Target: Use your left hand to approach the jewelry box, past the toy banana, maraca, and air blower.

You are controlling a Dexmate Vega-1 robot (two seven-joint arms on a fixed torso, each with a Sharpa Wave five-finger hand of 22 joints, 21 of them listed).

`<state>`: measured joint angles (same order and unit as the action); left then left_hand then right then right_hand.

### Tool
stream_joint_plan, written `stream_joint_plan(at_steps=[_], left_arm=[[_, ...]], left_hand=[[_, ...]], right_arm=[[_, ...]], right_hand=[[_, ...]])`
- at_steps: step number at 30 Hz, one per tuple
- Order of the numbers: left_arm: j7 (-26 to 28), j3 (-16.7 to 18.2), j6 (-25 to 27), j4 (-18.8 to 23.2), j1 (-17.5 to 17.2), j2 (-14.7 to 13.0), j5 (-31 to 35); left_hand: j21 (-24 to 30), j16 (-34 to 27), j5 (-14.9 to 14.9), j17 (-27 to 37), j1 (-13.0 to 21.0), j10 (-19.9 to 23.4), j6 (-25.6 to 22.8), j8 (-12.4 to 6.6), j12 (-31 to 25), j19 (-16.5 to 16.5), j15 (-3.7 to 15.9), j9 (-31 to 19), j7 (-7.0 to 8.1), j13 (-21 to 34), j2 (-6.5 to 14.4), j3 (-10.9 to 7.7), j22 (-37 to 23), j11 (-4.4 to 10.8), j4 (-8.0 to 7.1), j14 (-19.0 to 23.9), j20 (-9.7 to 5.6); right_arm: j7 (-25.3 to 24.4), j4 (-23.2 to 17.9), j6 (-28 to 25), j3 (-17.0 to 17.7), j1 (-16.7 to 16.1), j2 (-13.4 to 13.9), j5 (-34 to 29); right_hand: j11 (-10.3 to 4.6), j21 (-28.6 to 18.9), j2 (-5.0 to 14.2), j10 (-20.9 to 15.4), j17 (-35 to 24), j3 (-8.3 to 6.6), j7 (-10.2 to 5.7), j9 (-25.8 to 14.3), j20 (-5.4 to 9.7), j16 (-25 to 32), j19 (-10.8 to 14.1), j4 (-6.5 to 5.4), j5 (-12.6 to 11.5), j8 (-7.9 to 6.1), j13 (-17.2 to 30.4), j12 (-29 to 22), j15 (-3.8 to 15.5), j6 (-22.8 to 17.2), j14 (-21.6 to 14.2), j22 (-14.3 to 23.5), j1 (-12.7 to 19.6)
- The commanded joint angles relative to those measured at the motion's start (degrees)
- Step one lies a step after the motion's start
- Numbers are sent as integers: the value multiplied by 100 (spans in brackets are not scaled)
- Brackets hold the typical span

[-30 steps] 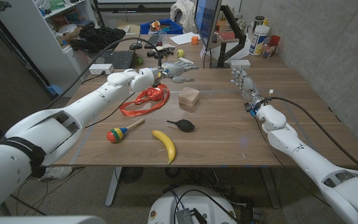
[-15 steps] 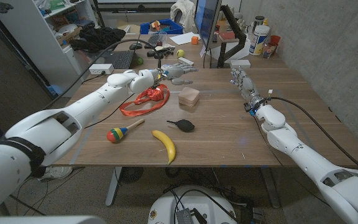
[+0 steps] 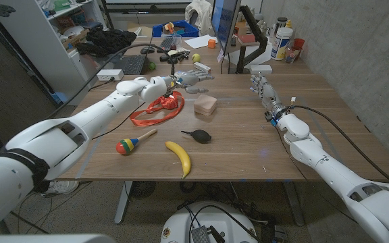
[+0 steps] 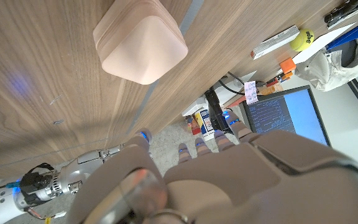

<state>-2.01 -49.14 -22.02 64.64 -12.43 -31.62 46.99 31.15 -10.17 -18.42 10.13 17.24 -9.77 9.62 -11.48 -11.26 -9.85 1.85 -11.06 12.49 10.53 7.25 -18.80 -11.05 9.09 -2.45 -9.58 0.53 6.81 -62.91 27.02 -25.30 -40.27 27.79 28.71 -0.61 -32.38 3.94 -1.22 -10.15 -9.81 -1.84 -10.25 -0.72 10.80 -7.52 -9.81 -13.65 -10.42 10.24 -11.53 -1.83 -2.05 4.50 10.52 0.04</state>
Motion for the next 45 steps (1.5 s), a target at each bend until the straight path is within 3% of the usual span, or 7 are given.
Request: stream_joint_plan(at_steps=[1,33,45], left_arm=[[-22,-27,38,11,-36,-17,55],[-169,-63,138,49,-101,-13,80],[-152,-76,129,11,-133,1,66]], left_hand=[[-1,-37,20,11,92,-180,-1,-45,-24,-302,400,-29,32,9,9,-11,-27,-26,55,-511,60],[-5,-47,51,7,379,-120,-213,-125,-37,-282,421,-45,33,7,157,-157,-34,-3,185,-495,62],[-5,-52,77,7,467,-114,-256,-134,-34,-268,414,-46,34,7,122,-172,-34,-6,247,-485,84]], right_arm=[[21,35,20,-9,5,-10,8],[48,34,51,2,-12,5,23],[47,5,37,7,-28,26,24]], right_hand=[[-4,38,397,-23,-9,33,16,-18,-8,-8,17,-11,-52,-40,25,-29,-3,-22,5,15,50],[-4,78,413,-37,-8,44,3,-17,1,-6,41,-13,-59,-42,25,-33,9,-27,-6,16,53],[-10,95,414,-35,-9,49,-4,-17,1,-6,43,-14,-61,-38,25,-32,15,-19,-8,17,51]])
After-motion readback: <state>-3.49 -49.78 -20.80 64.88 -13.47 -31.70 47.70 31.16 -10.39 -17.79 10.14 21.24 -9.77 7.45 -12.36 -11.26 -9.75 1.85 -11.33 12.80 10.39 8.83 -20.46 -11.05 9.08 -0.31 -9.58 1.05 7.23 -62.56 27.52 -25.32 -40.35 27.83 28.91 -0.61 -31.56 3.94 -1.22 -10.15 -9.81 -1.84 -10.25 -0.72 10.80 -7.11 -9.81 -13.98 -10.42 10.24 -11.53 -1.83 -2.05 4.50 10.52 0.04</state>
